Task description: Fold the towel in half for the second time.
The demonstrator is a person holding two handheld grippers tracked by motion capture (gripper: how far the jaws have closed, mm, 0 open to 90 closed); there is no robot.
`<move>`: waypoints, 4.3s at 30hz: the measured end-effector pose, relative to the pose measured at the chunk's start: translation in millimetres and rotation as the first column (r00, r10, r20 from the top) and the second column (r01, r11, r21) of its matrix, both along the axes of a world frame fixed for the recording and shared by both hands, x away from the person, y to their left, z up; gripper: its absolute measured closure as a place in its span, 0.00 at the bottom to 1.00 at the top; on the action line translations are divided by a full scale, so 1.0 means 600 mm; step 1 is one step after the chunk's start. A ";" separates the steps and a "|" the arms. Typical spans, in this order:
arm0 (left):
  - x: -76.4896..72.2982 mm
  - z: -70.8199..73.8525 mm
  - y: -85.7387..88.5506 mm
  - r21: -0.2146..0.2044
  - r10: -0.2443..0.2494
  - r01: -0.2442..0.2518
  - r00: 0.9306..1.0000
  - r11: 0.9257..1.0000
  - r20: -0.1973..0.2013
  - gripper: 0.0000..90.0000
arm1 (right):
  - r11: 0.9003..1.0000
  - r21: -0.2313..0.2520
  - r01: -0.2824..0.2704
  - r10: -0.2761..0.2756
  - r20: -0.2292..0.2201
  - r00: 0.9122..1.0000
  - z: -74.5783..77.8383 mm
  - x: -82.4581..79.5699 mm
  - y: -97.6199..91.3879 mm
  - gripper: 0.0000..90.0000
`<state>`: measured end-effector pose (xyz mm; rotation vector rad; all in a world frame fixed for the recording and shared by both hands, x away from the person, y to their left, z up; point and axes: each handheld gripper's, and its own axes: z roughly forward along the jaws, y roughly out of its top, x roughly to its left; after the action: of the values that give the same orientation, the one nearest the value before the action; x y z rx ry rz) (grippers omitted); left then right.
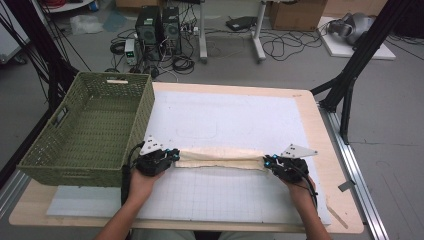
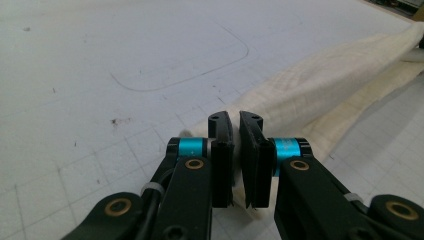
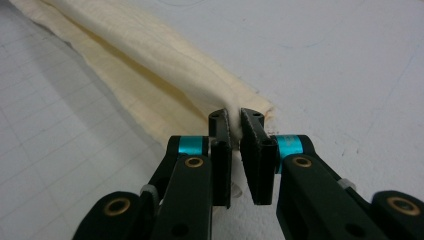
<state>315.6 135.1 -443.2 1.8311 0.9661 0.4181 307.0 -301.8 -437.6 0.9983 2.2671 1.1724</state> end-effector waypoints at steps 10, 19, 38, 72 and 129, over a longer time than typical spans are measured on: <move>-0.010 0.015 0.008 -0.057 0.017 -0.016 1.000 0.998 0.019 0.70 | 0.999 0.032 -0.021 0.021 -0.008 1.000 0.005 -0.014 -0.006 0.87; -0.001 0.040 0.004 -0.093 0.028 -0.020 0.996 0.995 0.079 0.67 | 0.999 -0.003 -0.034 0.034 -0.025 0.999 0.002 -0.019 -0.010 0.94; 0.085 0.017 -0.032 -0.018 0.144 -0.143 0.984 0.990 0.107 0.60 | 0.998 0.040 0.041 -0.043 0.050 0.998 0.034 0.050 0.003 0.58; 0.165 0.017 -0.019 -0.022 0.127 -0.128 0.992 0.992 -0.025 0.95 | 0.997 -0.021 0.078 -0.079 -0.049 0.996 0.021 0.164 0.033 0.96; 0.032 0.030 -0.045 0.008 -0.034 0.034 0.999 0.999 -0.005 0.83 | 0.994 -0.072 -0.077 0.080 0.032 0.996 -0.004 0.014 0.009 0.95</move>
<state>334.6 108.1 -425.1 1.8536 0.9362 0.3972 315.4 -296.4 -439.7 0.8631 2.3222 1.1233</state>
